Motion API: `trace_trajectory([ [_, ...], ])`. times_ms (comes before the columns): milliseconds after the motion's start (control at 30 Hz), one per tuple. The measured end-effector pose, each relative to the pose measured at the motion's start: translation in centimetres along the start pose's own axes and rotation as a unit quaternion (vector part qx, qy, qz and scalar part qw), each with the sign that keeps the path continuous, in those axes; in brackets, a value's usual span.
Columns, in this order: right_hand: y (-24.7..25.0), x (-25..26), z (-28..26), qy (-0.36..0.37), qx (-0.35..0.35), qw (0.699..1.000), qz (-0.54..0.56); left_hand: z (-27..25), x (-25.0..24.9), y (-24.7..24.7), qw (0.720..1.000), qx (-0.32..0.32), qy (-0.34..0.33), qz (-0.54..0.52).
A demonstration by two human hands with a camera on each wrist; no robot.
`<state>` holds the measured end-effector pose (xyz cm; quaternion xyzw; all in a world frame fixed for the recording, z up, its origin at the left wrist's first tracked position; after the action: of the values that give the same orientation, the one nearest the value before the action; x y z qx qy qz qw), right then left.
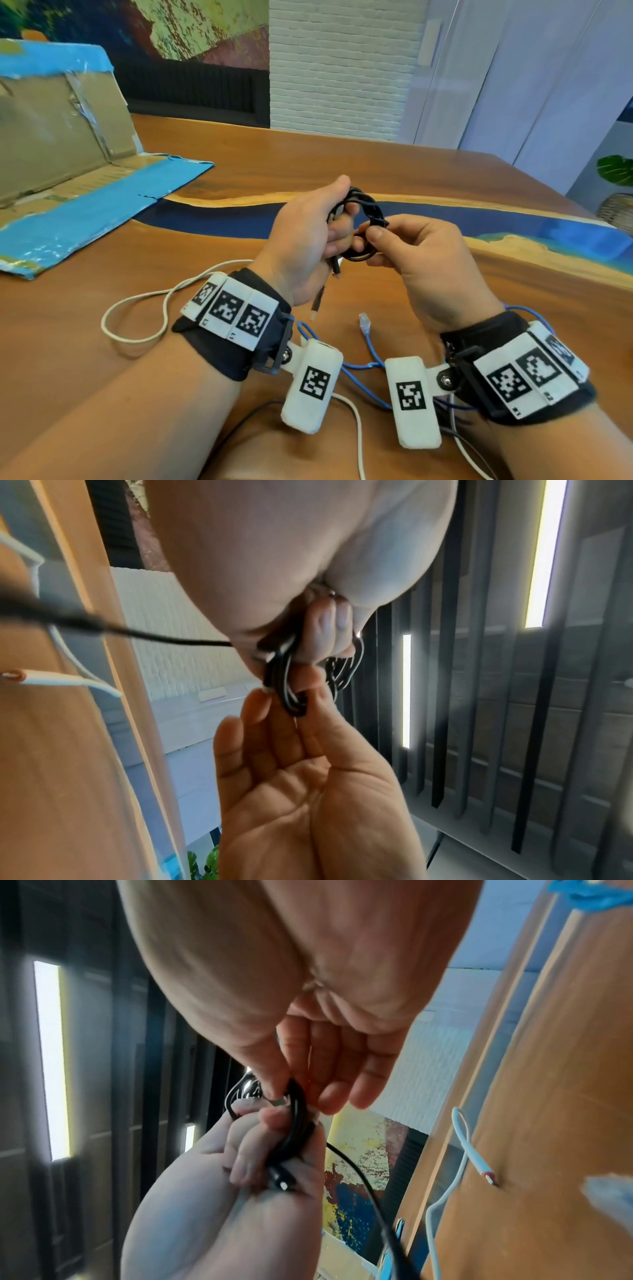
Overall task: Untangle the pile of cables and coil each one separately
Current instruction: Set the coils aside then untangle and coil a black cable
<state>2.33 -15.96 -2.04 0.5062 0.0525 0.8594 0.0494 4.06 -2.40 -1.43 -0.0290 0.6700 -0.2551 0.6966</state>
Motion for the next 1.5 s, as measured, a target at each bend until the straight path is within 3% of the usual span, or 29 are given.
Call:
trace_trajectory([
  [100,0.4,-0.2,0.1,-0.006,-0.031,0.999,0.021,0.0,-0.7,-0.2,0.997,0.007,-0.033,0.065],
  [233,0.2,0.7,0.1,0.035,-0.039,0.996,0.070,-0.1,-1.4,0.2,0.985,-0.031,-0.074,0.154],
  [467,-1.7,1.1,-0.1,-0.043,0.042,0.958,0.281,0.2,-0.3,0.0,0.994,-0.044,-0.035,0.099],
  [633,-2.5,1.4,-0.4,-0.023,0.073,0.978,0.193,0.3,-0.2,0.2,0.994,-0.037,-0.043,0.096],
  [867,0.1,0.1,0.2,-0.019,-0.030,0.998,0.060,0.2,-0.3,-0.7,0.995,0.001,-0.076,0.062],
  [967,1.1,-0.1,0.2,-0.021,-0.066,0.998,0.002,0.3,-0.1,-0.6,0.994,-0.010,-0.082,0.067],
  [1200,1.1,0.0,0.1,-0.016,-0.106,0.990,0.094,0.5,-0.5,0.6,0.993,-0.067,-0.083,0.053],
  [1333,-0.5,-0.9,0.1,-0.098,-0.045,0.969,0.223,0.7,-0.6,1.4,0.989,-0.108,-0.091,0.049],
  [1500,-1.0,-0.8,-0.5,-0.144,0.011,0.966,0.212,0.7,-0.6,1.9,0.987,-0.132,-0.092,0.015],
])
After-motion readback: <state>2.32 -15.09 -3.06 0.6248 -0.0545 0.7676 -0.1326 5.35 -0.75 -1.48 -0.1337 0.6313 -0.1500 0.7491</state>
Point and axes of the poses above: each hand's wrist, its own z-axis towards the middle knuckle, its own y-axis out of the back of the hand, x = y × z, the point moved 7 cm from there along z, towards the middle knuckle, and after that the axes turned 6 degrees about y, right-handed, at the moved point
